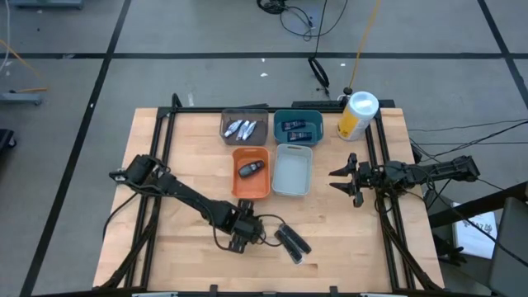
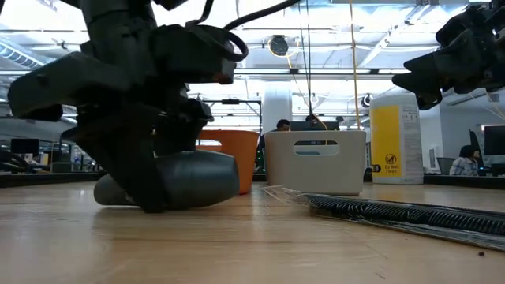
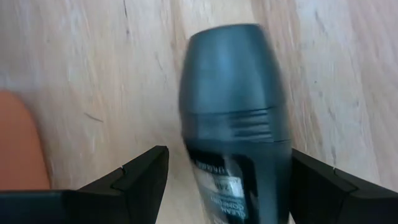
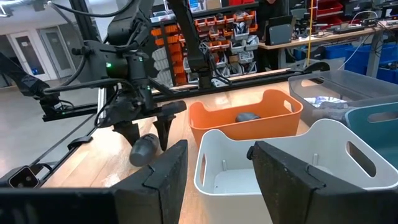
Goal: Pick & Place Travel size toiletries
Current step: Put the gray deodorant into the orange bin
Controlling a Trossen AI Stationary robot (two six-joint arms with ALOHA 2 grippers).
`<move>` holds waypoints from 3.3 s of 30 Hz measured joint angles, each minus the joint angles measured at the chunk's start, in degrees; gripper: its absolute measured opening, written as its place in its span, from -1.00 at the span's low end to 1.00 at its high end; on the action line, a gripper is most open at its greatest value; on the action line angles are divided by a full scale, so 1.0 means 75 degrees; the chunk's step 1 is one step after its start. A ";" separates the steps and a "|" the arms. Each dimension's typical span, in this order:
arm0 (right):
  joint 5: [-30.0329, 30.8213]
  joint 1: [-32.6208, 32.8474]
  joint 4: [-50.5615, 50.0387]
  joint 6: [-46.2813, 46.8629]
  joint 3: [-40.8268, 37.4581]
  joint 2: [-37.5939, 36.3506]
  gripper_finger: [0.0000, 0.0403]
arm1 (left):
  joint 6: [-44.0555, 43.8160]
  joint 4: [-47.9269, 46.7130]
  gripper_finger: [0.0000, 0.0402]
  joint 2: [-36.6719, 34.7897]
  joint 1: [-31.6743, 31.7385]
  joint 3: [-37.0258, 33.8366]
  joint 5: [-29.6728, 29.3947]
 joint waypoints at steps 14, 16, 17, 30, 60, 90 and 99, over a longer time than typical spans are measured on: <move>0.0009 0.0000 -0.0019 -0.0014 0.0000 0.0000 -0.15 | -0.0680 0.0297 0.38 0.0023 0.0292 -0.0014 -0.0379; 0.0010 0.0000 -0.0019 -0.0022 0.0000 0.0000 -0.15 | -0.0937 0.0284 0.36 0.0023 0.0328 -0.0017 -0.0460; 0.0012 0.0000 -0.0019 -0.0023 0.0000 0.0000 -0.15 | -0.1008 0.0285 0.34 0.0023 0.0336 -0.0017 -0.0501; 0.0020 0.0000 -0.0025 -0.0029 0.0001 0.0000 -0.15 | -0.0966 0.0346 -0.13 0.0022 0.0333 -0.0017 -0.0506; 0.0030 -0.0003 -0.0025 -0.0029 0.0002 0.0111 -0.15 | -0.0960 0.0343 -0.14 -0.0752 0.0129 0.0006 -0.0489; 0.0029 -0.0003 0.0022 -0.0003 0.0000 0.0169 -0.15 | -0.0961 -0.0368 -0.14 -0.2607 0.0163 0.0009 -0.1722; 0.0029 -0.0003 0.0028 0.0000 0.0000 0.0172 -0.15 | -0.0956 -0.0926 -0.12 -0.2606 0.0586 0.0009 -0.1875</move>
